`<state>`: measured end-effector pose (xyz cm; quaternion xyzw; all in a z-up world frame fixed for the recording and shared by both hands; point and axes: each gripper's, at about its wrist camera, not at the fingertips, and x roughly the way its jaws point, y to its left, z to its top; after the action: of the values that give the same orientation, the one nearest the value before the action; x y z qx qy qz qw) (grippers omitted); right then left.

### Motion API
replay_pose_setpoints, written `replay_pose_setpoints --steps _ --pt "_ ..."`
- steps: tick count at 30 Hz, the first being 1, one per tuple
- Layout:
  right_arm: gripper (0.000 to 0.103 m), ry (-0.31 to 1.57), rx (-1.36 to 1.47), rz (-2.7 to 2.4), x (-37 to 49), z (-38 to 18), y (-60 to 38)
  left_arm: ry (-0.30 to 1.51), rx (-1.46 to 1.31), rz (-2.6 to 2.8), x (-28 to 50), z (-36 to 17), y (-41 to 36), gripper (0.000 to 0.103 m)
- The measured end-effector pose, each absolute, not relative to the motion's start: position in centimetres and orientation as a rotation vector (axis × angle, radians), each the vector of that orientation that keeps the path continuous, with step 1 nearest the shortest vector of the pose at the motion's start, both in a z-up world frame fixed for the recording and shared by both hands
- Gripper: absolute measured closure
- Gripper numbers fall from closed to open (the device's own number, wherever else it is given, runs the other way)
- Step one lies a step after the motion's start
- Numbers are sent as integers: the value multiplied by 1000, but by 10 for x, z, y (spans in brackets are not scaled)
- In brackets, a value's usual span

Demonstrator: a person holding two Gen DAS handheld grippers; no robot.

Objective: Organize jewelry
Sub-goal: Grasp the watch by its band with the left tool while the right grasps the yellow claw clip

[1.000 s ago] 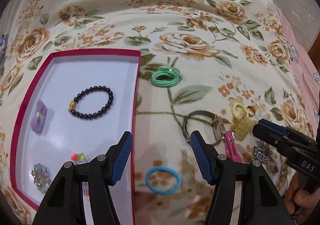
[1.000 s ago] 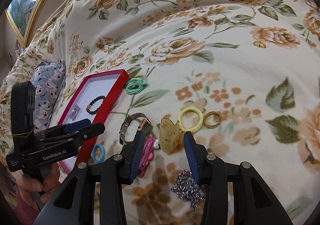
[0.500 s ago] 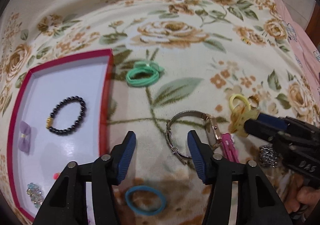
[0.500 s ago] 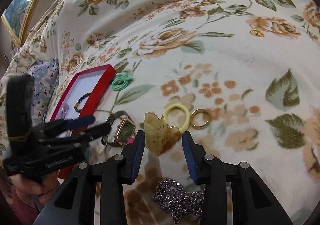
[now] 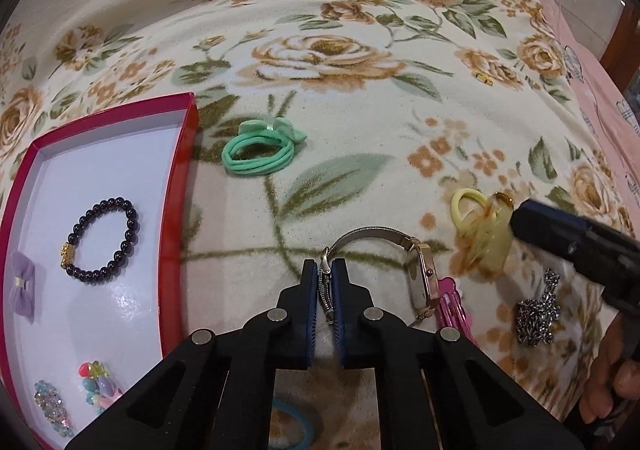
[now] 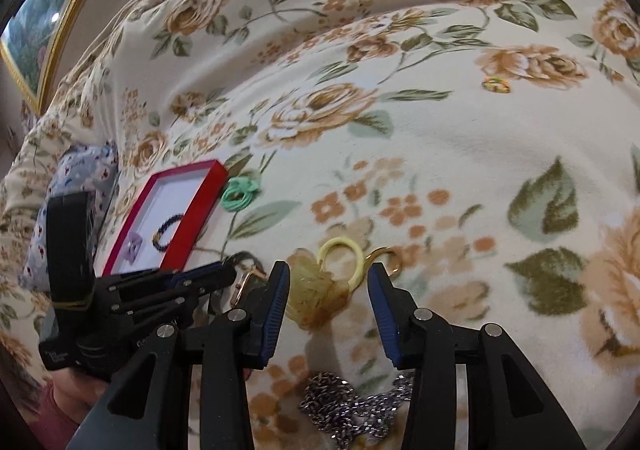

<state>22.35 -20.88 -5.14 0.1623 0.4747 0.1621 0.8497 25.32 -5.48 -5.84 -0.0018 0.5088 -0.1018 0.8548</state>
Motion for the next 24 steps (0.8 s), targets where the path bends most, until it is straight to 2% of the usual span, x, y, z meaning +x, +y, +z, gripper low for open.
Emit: replay_pose_setpoints --steps 12,16,24 --pt "60 1017 277 361 224 -60 -183 1009 -89 -188 218 -26 -22 97" --pt "75 1008 247 342 225 -60 -179 989 -101 -186 207 -15 -14 97" --pt "76 964 230 343 218 -48 -176 959 -137 -166 185 1 7 97"
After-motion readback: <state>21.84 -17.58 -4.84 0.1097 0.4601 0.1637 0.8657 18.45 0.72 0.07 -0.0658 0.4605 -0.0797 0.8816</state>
